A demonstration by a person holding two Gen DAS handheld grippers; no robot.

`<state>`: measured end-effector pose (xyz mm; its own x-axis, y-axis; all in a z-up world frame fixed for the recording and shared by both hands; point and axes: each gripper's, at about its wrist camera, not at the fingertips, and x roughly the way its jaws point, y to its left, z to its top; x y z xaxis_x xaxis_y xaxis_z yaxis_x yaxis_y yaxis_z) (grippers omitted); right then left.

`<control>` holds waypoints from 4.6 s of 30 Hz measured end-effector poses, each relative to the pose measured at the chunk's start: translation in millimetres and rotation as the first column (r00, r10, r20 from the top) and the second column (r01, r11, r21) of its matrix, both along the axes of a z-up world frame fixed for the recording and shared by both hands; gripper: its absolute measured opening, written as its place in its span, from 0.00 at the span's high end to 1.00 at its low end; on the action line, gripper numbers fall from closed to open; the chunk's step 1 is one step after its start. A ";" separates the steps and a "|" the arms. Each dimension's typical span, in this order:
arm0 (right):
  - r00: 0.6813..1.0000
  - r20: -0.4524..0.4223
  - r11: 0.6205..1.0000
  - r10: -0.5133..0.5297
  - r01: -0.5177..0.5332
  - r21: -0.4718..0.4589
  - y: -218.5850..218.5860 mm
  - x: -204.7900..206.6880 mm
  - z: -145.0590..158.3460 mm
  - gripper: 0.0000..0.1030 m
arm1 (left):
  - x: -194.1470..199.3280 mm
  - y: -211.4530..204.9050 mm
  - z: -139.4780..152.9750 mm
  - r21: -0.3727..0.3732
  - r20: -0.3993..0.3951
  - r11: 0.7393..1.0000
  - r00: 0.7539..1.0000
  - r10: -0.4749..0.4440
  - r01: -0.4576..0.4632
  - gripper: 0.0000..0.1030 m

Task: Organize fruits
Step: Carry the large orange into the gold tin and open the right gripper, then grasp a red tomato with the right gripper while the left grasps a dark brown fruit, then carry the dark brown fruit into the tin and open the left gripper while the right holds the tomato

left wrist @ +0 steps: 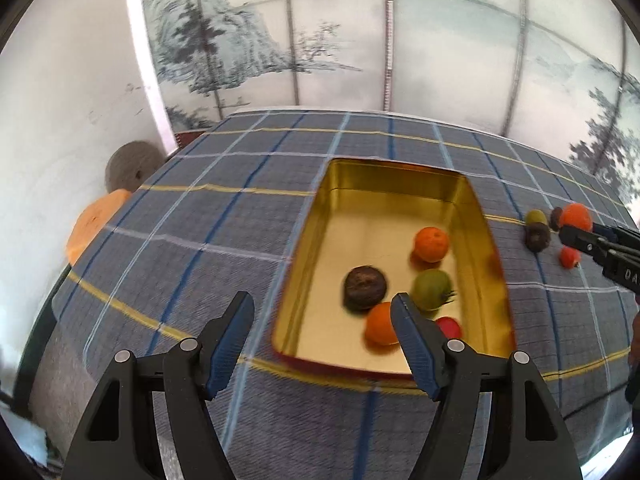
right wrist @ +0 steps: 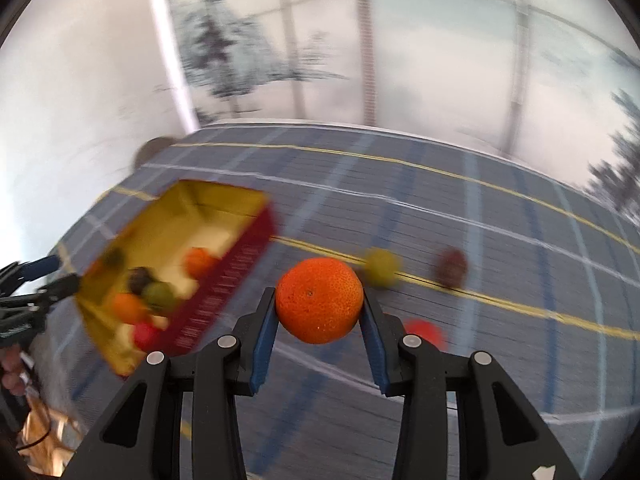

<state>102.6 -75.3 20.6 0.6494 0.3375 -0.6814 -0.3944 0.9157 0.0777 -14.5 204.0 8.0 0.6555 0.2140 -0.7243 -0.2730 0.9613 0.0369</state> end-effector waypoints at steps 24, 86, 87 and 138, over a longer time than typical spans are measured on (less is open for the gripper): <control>0.973 -0.088 0.966 0.212 -0.222 -0.131 152.0 17.6 -41.2 0.63 | -22.2 47.8 -21.7 -0.028 -0.068 0.992 0.991 0.119 -0.121 0.31; 0.985 -0.078 0.982 -0.153 0.143 -0.120 -62.6 29.9 -72.2 0.72 | 102.6 -150.5 -6.9 -0.060 -0.053 0.954 0.953 -0.298 0.295 0.31; 0.986 -0.077 0.983 -0.149 0.140 -0.118 -62.4 30.3 -72.4 0.72 | 106.8 -156.2 -9.1 -0.065 -0.057 0.951 0.951 -0.304 0.301 0.31; 0.950 -0.068 0.946 -0.304 0.294 -0.135 -120.9 29.7 -73.6 0.71 | 85.9 -124.5 4.5 -0.082 -0.036 0.966 0.968 -0.249 0.246 0.70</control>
<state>132.3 -196.2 -52.9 0.6442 0.0481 -0.7633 -0.0976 0.9950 -0.0197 71.5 79.4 12.4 0.6465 -0.0081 -0.7629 -0.0259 0.9991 -0.0326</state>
